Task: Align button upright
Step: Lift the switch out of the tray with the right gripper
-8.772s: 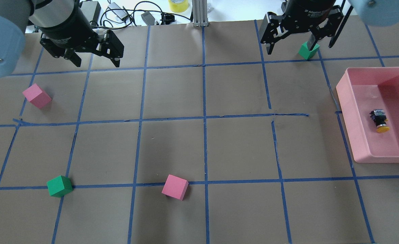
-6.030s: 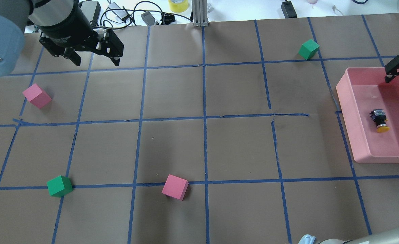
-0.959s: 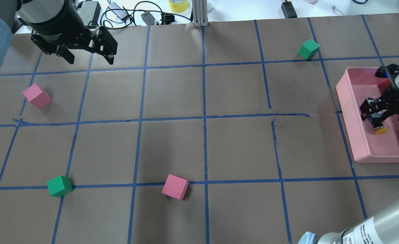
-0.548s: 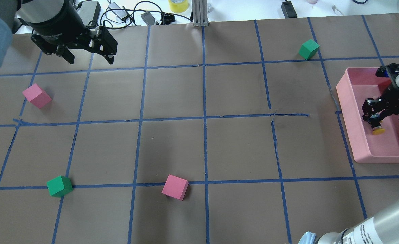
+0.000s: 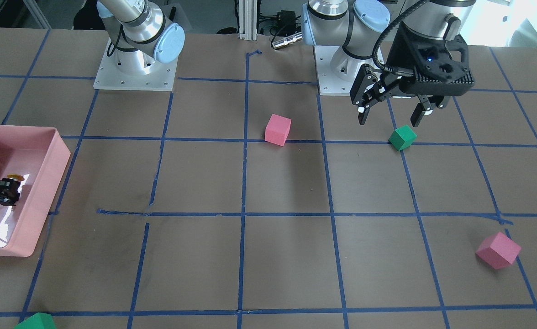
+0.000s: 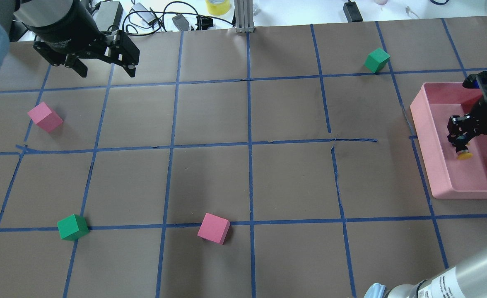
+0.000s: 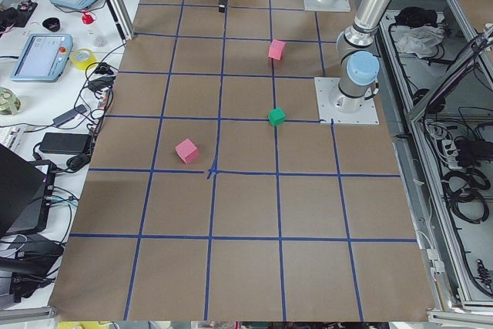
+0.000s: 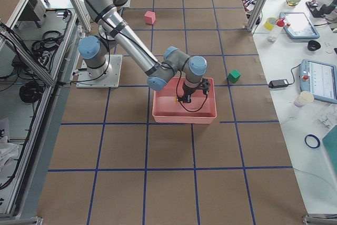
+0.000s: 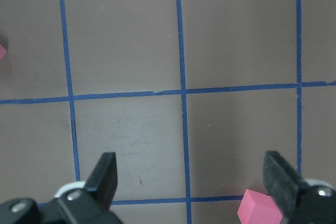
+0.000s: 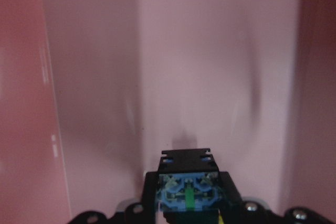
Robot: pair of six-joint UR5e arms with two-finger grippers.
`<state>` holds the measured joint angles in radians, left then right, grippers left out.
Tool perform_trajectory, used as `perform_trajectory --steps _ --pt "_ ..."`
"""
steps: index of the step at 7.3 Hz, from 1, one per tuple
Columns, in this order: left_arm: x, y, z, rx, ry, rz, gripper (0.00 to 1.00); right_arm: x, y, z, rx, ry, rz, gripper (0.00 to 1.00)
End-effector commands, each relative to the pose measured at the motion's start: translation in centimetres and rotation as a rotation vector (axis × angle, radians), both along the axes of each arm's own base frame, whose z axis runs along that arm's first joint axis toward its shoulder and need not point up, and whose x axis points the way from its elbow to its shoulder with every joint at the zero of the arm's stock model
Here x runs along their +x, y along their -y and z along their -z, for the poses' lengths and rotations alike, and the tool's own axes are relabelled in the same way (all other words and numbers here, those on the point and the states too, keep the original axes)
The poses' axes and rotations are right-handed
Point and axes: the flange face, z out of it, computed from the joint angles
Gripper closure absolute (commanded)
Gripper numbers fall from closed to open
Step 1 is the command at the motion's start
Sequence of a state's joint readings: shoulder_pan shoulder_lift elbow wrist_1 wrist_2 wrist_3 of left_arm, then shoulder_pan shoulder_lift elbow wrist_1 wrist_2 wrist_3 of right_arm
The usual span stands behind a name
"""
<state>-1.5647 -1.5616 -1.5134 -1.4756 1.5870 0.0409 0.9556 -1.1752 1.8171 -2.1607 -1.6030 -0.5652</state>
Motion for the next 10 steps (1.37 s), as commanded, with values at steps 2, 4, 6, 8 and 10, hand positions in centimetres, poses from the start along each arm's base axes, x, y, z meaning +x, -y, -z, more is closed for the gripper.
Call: perform_trajectory --steps 2,4,6,8,10 --pt "0.3 0.0 0.1 0.002 0.004 -0.005 0.00 0.3 0.9 -7.2 -0.073 -0.035 0.018 1.00" --pt "0.2 0.0 0.2 0.002 0.001 -0.004 0.00 4.2 3.8 -13.7 -0.111 -0.056 -0.033 1.00" --pt "0.1 0.0 0.2 0.001 -0.003 -0.004 0.00 9.8 5.6 -18.9 -0.131 -0.056 -0.030 1.00" --pt "0.0 0.1 0.1 -0.005 -0.009 -0.006 0.00 19.3 7.0 -18.6 -0.132 -0.042 -0.005 1.00" --pt "0.1 0.0 0.5 0.001 -0.003 -0.007 0.00 31.2 6.9 -17.5 -0.126 -0.024 0.041 1.00"
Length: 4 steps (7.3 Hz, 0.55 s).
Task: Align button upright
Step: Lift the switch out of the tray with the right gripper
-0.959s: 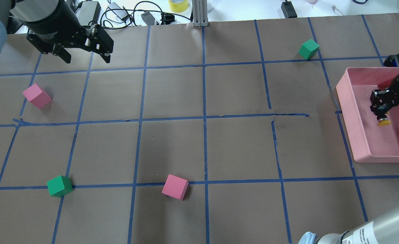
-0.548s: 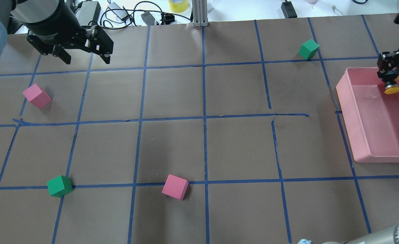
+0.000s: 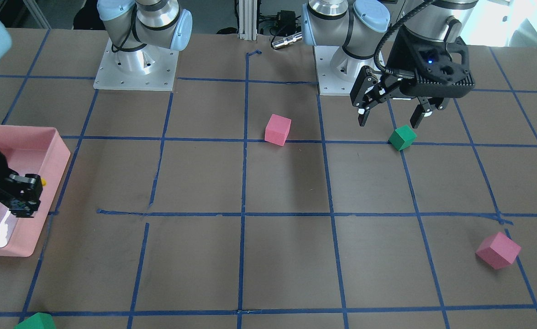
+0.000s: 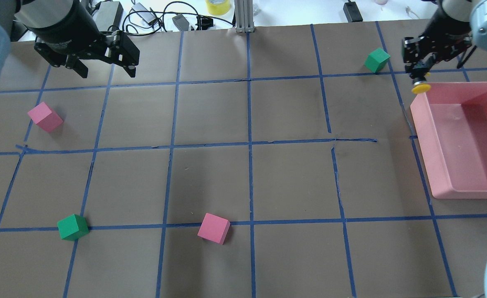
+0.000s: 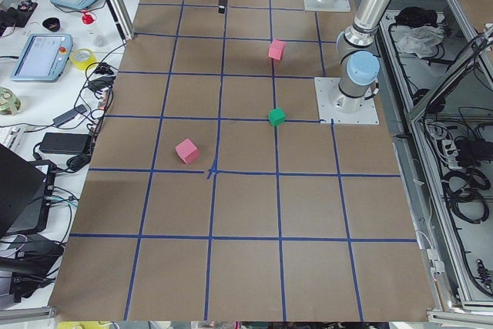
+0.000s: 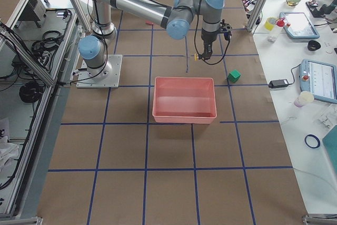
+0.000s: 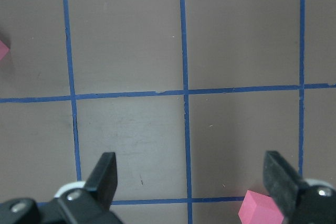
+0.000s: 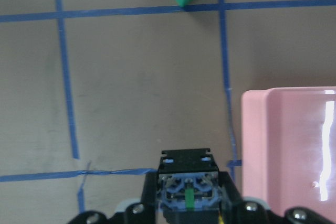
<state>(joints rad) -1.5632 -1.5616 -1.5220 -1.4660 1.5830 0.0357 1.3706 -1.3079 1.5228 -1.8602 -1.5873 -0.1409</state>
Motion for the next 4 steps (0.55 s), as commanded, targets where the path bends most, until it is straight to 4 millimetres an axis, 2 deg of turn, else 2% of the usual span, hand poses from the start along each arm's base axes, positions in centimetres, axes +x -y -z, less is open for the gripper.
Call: perform_trajectory --steps 1,2,3,4 --pt "0.1 0.0 0.1 0.002 0.002 -0.002 0.00 13.0 -0.8 1.8 0.012 0.019 0.046 1.00" --pt "0.0 0.0 0.1 0.002 0.002 -0.001 0.00 17.3 -1.5 3.2 0.031 0.023 0.087 1.00" --pt "0.1 0.1 -0.1 -0.004 -0.003 -0.002 0.00 22.4 -2.4 4.6 0.026 0.028 0.095 1.00" --pt "0.1 0.0 0.0 -0.001 -0.001 0.000 0.00 26.4 -2.8 6.6 0.017 0.034 0.113 1.00"
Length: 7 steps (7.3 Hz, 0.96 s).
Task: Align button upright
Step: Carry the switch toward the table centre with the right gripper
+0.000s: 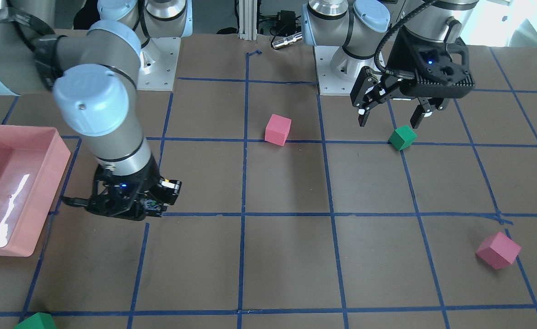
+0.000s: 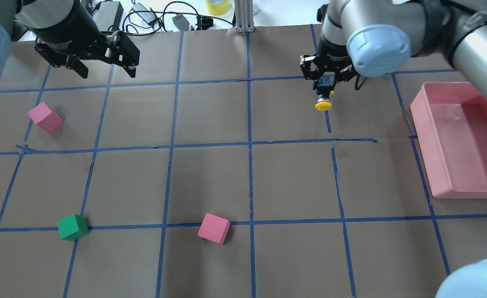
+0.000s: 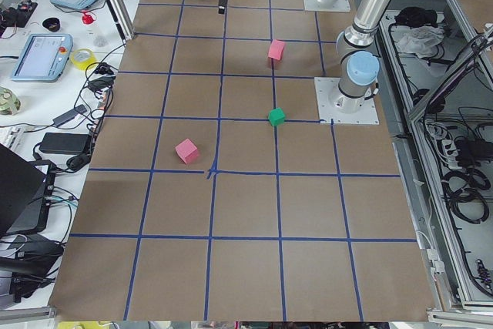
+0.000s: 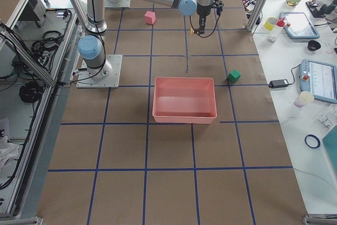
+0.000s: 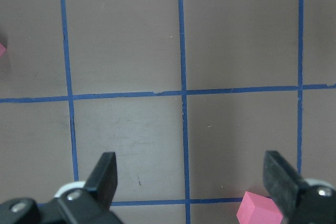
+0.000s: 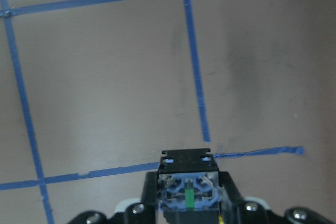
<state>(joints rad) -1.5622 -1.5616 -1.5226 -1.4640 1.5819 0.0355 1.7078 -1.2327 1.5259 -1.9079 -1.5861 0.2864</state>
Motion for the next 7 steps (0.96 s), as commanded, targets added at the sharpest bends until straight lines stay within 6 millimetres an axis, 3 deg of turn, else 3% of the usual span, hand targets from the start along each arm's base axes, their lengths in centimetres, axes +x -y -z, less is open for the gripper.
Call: perform_trajectory --steps 1,2,4,7 --pt "0.0 0.0 0.0 -0.001 -0.002 0.001 0.00 8.6 -1.6 4.6 0.014 0.004 0.012 1.00" --pt "0.0 0.0 0.0 0.000 0.000 0.001 0.00 11.8 -2.8 6.0 0.035 0.026 0.026 1.00" --pt "0.0 0.0 0.3 0.005 0.003 0.002 0.00 15.1 -2.2 10.3 0.021 0.113 -0.004 1.00" --pt "0.0 0.0 0.3 0.005 0.005 -0.002 0.00 15.9 -2.4 12.5 0.027 0.109 -0.099 1.00"
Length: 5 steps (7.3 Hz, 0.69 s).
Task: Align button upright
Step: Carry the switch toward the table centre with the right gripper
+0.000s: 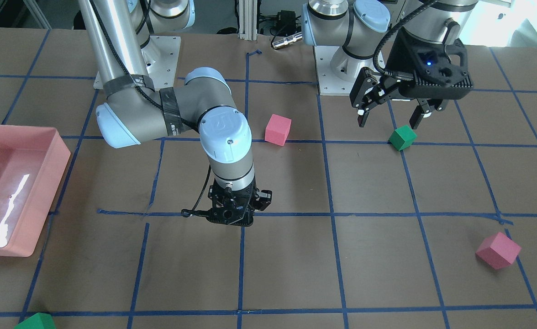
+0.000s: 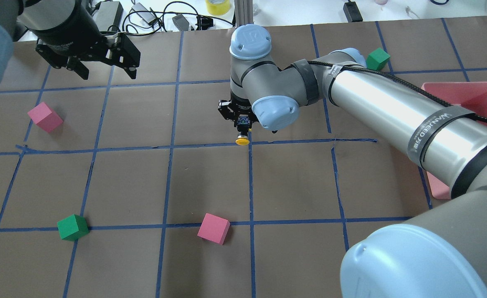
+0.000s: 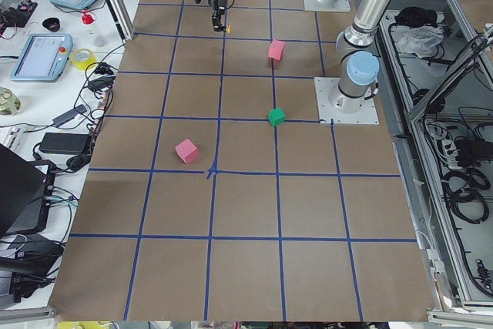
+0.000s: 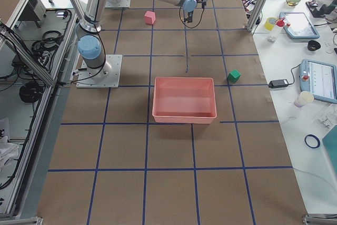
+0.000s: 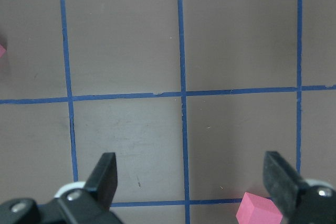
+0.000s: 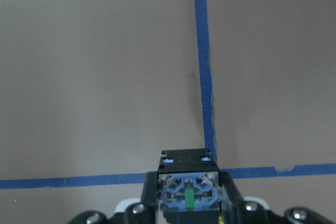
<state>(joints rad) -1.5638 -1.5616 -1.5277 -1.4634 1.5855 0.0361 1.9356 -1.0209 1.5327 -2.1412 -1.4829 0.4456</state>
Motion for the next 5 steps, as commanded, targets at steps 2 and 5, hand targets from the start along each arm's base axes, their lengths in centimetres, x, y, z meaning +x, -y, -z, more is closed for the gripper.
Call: perform_trajectory --steps 2,5 --pt "0.1 0.1 -0.2 -0.005 0.002 -0.005 0.00 0.2 0.2 2.3 -0.012 0.001 -0.066 1.00" --pt "0.1 0.1 -0.3 -0.006 0.001 -0.009 0.00 -0.1 -0.5 3.7 0.017 -0.010 -0.064 1.00"
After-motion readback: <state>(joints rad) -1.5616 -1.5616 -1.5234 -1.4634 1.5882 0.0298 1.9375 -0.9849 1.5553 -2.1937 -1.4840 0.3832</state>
